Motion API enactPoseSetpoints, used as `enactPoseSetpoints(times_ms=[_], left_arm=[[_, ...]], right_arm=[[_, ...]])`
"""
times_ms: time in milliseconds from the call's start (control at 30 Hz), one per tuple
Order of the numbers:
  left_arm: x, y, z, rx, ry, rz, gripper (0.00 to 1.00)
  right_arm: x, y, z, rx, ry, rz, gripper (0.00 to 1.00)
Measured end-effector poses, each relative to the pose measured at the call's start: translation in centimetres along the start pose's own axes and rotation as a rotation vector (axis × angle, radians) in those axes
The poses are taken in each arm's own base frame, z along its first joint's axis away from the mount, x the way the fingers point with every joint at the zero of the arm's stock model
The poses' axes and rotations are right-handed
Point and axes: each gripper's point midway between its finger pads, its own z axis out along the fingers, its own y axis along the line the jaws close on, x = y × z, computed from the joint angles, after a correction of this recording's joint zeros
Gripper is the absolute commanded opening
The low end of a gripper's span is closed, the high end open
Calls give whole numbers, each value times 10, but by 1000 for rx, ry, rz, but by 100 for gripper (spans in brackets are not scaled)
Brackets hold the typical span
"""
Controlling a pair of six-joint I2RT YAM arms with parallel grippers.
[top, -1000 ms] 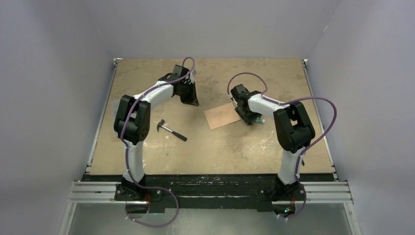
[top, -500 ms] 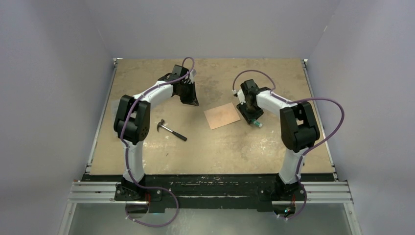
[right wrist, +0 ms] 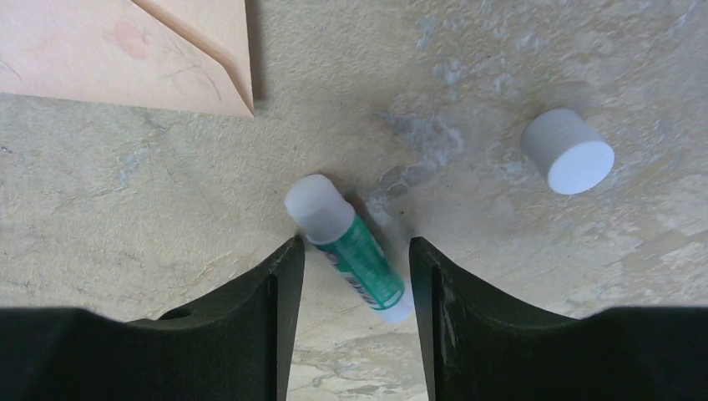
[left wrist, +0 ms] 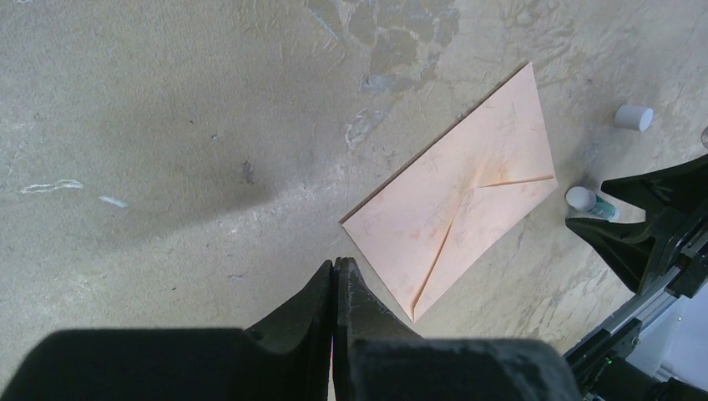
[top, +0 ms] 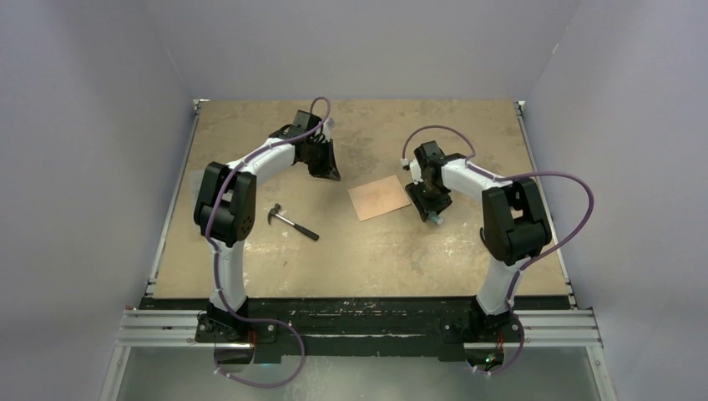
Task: Place the letter into the envelope and seal it
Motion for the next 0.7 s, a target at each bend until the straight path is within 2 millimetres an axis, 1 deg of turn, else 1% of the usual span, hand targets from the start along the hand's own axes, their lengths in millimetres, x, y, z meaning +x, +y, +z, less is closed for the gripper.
enactPoseSetpoints(times_ms=[133, 267, 333, 400, 467, 567, 633, 700], left_arm=[[0, -1, 0, 8, 3, -1, 0], [1, -2, 0, 12, 4, -1, 0], [0, -2, 0, 12, 3, -2, 1], [0, -2, 0, 13, 2, -4, 4], [-1, -3, 0, 16, -2, -5, 10], [-3, -5, 0, 26, -15, 0, 29], [-3, -7, -2, 36, -23, 4, 44], [-5, -11, -6, 55, -38, 14, 58]], right_arm=[[5, 0, 0, -1, 12, 25, 40], [12, -1, -1, 0, 23, 46, 23], [14, -2, -1, -1, 29, 57, 17], [14, -2, -1, -4, 28, 61, 13], [13, -1, -1, -9, 24, 67, 10], [4, 1, -2, -24, -14, 79, 10], [-9, 2, -7, -37, -74, 90, 10], [-29, 3, -20, -50, -173, 103, 11]])
